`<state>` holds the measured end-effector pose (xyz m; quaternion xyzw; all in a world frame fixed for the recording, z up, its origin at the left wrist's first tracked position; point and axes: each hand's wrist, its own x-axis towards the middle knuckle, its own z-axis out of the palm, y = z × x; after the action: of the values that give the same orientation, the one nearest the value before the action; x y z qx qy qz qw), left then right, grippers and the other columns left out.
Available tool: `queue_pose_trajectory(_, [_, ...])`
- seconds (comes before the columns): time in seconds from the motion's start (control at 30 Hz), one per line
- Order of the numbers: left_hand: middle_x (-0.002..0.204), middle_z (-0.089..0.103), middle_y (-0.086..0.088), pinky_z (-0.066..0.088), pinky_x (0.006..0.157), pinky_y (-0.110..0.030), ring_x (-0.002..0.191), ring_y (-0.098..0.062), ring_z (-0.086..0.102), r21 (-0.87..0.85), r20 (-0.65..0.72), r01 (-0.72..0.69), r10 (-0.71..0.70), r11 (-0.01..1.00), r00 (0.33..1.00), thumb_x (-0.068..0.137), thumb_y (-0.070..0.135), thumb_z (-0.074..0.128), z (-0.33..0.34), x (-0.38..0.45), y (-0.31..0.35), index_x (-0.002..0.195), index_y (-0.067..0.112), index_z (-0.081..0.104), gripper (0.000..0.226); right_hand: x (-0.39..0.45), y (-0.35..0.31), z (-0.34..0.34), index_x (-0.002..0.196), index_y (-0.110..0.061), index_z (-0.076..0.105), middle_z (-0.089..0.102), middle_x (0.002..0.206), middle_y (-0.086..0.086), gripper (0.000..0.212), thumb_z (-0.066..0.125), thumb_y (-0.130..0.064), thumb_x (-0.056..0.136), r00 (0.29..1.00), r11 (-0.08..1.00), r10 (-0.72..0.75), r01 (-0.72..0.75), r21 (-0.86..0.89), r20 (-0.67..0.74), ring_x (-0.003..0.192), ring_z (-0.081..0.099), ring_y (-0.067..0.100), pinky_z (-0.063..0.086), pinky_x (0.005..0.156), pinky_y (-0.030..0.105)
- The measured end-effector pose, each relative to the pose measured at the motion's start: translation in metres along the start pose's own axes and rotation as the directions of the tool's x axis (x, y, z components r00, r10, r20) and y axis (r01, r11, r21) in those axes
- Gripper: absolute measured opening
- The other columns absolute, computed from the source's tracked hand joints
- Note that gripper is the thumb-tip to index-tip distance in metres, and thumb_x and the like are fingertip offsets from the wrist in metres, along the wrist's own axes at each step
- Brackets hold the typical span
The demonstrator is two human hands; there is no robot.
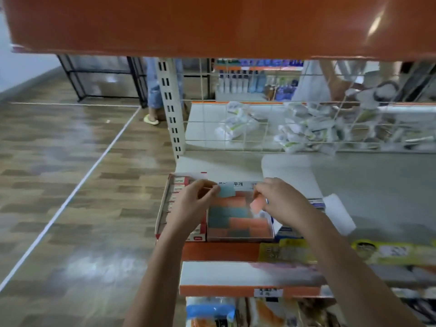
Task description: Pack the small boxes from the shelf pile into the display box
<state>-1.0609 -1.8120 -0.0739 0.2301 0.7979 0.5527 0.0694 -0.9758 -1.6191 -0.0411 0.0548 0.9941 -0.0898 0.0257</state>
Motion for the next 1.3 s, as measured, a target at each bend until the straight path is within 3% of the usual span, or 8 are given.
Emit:
queue_pose_trajectory(0.13, [0.081, 0.067, 0.016, 0.044, 0.060, -0.008, 0.074, 0.008, 0.060, -0.001, 0.066, -0.014, 0.014, 1.000, 0.998, 0.089, 0.033, 0.059, 0.002, -0.002, -0.001, 0.084, 0.040, 0.061, 0.009, -0.001, -0.004, 0.005, 0.102, -0.013, 0.060, 0.054, 0.101, 0.002, 0.022, 0.054, -0.009, 0.081, 0.999, 0.999, 0.026, -0.025, -0.025, 0.035, 0.099, 0.048, 0.020, 0.038, 0.077, 0.029])
queue_pose_trajectory(0.3, [0.086, 0.066, 0.013, 0.047, 0.065, -0.017, 0.079, 0.000, 0.061, -0.004, 0.106, -0.016, 0.016, 1.000, 0.994, 0.089, 0.037, 0.057, 0.003, -0.003, -0.005, 0.086, 0.042, 0.059, 0.006, -0.002, -0.004, 0.012, 0.107, -0.021, 0.062, 0.060, 0.110, -0.003, 0.027, 0.057, -0.009, 0.084, 0.999, 0.999, 0.028, -0.027, 0.020, -0.038, 0.102, 0.050, 0.016, 0.029, 0.079, 0.027])
queue_pose_trajectory(0.57, [0.087, 0.064, 0.015, 0.043, 0.063, -0.016, 0.080, 0.000, 0.059, 0.059, 0.134, -0.038, 0.030, 0.998, 0.991, 0.090, 0.036, 0.056, 0.009, 0.004, 0.001, 0.098, 0.031, 0.062, 0.011, -0.004, -0.007, 0.014, 0.109, -0.018, 0.062, 0.059, 0.110, -0.001, 0.029, 0.055, -0.007, 0.083, 0.999, 0.997, 0.006, -0.010, -0.082, -0.052, 0.102, 0.048, 0.018, 0.033, 0.082, 0.029])
queue_pose_trajectory(0.73, [0.090, 0.063, 0.014, 0.051, 0.070, -0.025, 0.083, -0.004, 0.059, 0.093, 0.204, -0.018, -0.002, 0.995, 0.979, 0.090, 0.037, 0.055, 0.009, 0.011, 0.004, 0.098, 0.032, 0.059, 0.010, -0.001, -0.014, 0.011, 0.101, -0.009, 0.062, 0.057, 0.104, 0.005, 0.017, 0.053, -0.011, 0.086, 1.000, 0.987, 0.021, -0.022, -0.162, -0.007, 0.098, 0.047, 0.021, 0.038, 0.080, 0.031])
queue_pose_trajectory(0.83, [0.088, 0.062, 0.015, 0.048, 0.065, -0.019, 0.080, 0.000, 0.058, 0.107, 0.200, -0.026, 0.004, 0.994, 0.980, 0.091, 0.037, 0.055, 0.007, 0.012, 0.002, 0.098, 0.031, 0.059, 0.010, 0.000, -0.017, 0.013, 0.100, -0.009, 0.063, 0.057, 0.104, 0.006, 0.019, 0.052, -0.004, 0.086, 0.999, 0.976, 0.008, -0.016, -0.219, -0.036, 0.097, 0.047, 0.022, 0.037, 0.078, 0.031])
queue_pose_trajectory(0.97, [0.083, 0.063, 0.013, 0.041, 0.054, -0.011, 0.071, 0.004, 0.057, 0.115, 0.185, -0.028, 0.006, 0.993, 0.983, 0.091, 0.034, 0.055, 0.005, 0.012, -0.001, 0.100, 0.026, 0.061, 0.013, 0.002, -0.011, 0.015, 0.107, -0.011, 0.063, 0.054, 0.109, 0.003, 0.025, 0.054, -0.003, 0.085, 0.997, 0.988, 0.011, -0.022, -0.154, -0.072, 0.102, 0.043, 0.019, 0.037, 0.082, 0.027])
queue_pose_trajectory(1.3, [0.080, 0.064, 0.015, 0.042, 0.054, -0.006, 0.069, 0.011, 0.056, 0.084, 0.161, -0.047, 0.033, 0.995, 0.986, 0.090, 0.033, 0.057, 0.003, 0.015, -0.006, 0.093, 0.030, 0.062, 0.006, -0.001, -0.008, 0.017, 0.109, -0.017, 0.065, 0.061, 0.107, 0.000, 0.026, 0.057, -0.008, 0.086, 0.998, 0.994, 0.023, -0.028, -0.109, -0.051, 0.105, 0.042, 0.019, 0.030, 0.078, 0.026])
